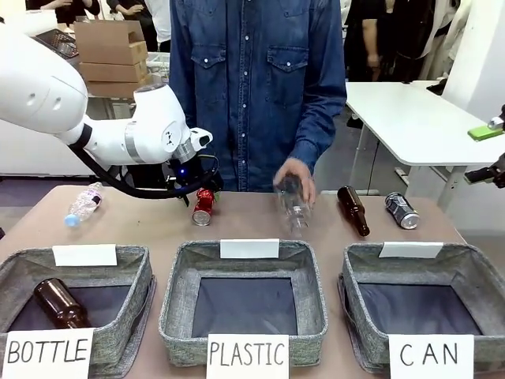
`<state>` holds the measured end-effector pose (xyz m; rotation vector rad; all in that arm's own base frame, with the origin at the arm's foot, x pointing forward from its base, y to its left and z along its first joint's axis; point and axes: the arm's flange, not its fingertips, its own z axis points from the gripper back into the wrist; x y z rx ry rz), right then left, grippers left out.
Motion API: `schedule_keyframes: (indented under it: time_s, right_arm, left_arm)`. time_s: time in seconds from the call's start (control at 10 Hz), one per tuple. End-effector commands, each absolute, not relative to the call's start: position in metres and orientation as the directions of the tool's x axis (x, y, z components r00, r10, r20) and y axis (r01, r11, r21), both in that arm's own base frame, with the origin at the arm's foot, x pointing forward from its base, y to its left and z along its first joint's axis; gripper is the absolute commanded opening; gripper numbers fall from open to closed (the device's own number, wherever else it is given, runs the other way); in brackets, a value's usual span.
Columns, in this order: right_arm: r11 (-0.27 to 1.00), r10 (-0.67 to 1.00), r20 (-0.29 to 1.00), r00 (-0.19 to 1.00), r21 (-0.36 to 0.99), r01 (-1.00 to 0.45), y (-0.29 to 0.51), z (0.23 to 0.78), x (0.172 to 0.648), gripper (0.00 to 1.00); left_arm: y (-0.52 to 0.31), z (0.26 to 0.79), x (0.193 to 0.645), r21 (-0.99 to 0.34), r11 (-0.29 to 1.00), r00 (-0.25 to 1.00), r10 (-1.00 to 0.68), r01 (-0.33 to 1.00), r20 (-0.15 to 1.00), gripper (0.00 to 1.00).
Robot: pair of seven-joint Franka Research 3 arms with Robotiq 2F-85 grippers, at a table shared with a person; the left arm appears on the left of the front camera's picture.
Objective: Sort the can waste into the basket.
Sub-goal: Pick up the can waste from the table and place it in the right Fabric basket.
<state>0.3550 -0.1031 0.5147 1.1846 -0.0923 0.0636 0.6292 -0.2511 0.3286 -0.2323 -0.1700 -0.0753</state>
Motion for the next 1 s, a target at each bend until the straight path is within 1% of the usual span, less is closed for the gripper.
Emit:
schedule_keyframes:
  time_s: [0.0,0.1,0.2,0.4,0.5,0.6,0.7,0.8,0.9]
  right_arm:
    - [0.366,0.015,0.129,0.992,0.922,-0.126,-0.105,0.517,0.356,1.0]
    - [0.366,0.015,0.129,0.992,0.922,-0.126,-0.105,0.517,0.356,1.0]
    - [0.366,0.015,0.129,0.992,0.922,-0.126,-0.105,0.517,0.356,1.0]
    - [0.366,0.015,0.129,0.992,0.922,-0.126,-0.105,0.517,0.356,1.0]
    - [0.366,0.015,0.129,0.992,0.922,-0.126,-0.105,0.517,0.356,1.0]
    - [0.366,0.015,0.129,0.992,0.922,-0.126,-0.105,0.517,0.356,1.0]
    - [0.366,0.015,0.129,0.992,0.922,-0.126,-0.105,0.517,0.356,1.0]
    - [0.366,0.015,0.129,0.992,0.922,-0.126,-0.105,0.517,0.356,1.0]
    - [0.366,0.015,0.129,0.992,0.922,-0.126,-0.105,0.517,0.356,1.0]
  left_arm:
    - [-0.259,0.328,0.635,-0.179,0.982,0.981,-0.028,0.063,0.193,0.44]
    - [-0.259,0.325,0.635,-0.166,0.985,0.98,-0.023,0.057,0.197,0.41]
    - [-0.258,0.32,0.635,-0.159,0.986,0.981,-0.023,0.055,0.194,0.0]
    - [-0.256,0.311,0.634,-0.145,0.988,0.983,-0.028,0.055,0.18,0.0]
    - [-0.254,0.312,0.633,-0.148,0.988,0.983,-0.023,0.05,0.183,0.14]
    - [-0.249,0.316,0.633,-0.156,0.987,0.982,-0.014,0.044,0.187,0.04]
    - [-0.244,0.319,0.632,-0.16,0.986,0.982,-0.008,0.039,0.188,0.0]
    - [-0.235,0.328,0.63,-0.18,0.983,0.981,-0.007,0.043,0.193,0.0]
    - [-0.22,0.338,0.63,-0.2,0.98,0.972,0.047,0.0,0.228,0.0]
